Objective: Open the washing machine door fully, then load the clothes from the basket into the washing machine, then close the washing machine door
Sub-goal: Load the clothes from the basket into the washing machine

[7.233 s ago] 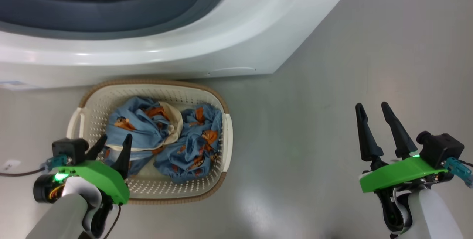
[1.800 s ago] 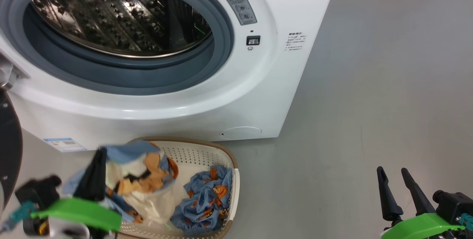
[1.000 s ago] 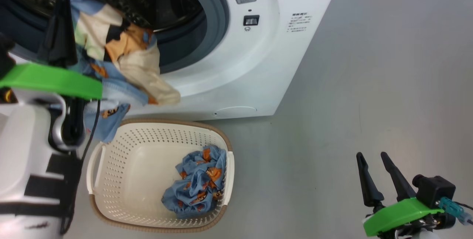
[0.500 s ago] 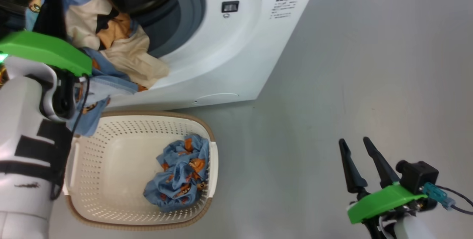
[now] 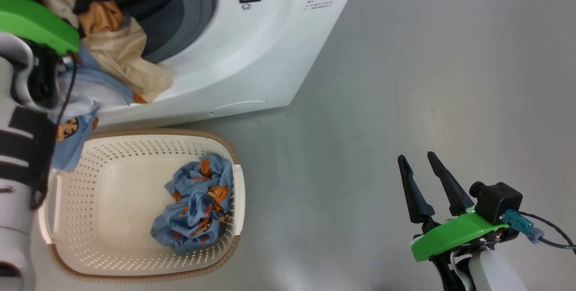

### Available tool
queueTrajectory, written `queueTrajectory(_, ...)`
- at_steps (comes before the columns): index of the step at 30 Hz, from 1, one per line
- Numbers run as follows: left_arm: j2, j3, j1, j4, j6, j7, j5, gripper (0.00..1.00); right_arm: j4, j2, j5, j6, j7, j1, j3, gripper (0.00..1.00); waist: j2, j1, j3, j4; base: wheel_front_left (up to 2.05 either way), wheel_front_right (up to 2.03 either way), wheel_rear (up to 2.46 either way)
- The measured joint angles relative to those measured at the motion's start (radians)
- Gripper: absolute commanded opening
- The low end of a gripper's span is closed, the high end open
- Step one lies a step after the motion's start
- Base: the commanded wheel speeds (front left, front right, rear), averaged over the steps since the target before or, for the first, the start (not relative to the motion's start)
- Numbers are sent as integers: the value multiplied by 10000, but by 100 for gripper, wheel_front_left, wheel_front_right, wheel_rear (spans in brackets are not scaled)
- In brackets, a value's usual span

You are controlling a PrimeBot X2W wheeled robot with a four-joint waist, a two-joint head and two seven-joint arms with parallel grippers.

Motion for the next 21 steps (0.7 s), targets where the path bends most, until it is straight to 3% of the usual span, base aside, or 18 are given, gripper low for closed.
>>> queueTrajectory(5,224,384,-236,-489,0,0,284,0,-31,35,2,-2,0,-37,54,100,0,0,171,-157,0,0,0)
queueTrajectory(13,155,1969,-312,-1975,0,0,1695,0,-146,59,61,-2,-2,-247,59,100,0,0,456,-289,0,0,0)
queueTrajectory(19,-157,1626,108,-1325,0,0,1868,0,-136,65,186,-2,-2,-242,90,100,0,0,413,-263,0,0,0)
queueTrajectory(20,-150,1496,136,-1074,0,0,1862,13,-132,65,186,-2,-2,-241,100,100,0,0,392,-252,0,0,0)
queueTrajectory(21,-128,1319,136,-836,0,0,1847,34,-128,67,188,-2,-2,-240,105,100,0,0,367,-241,0,0,0)
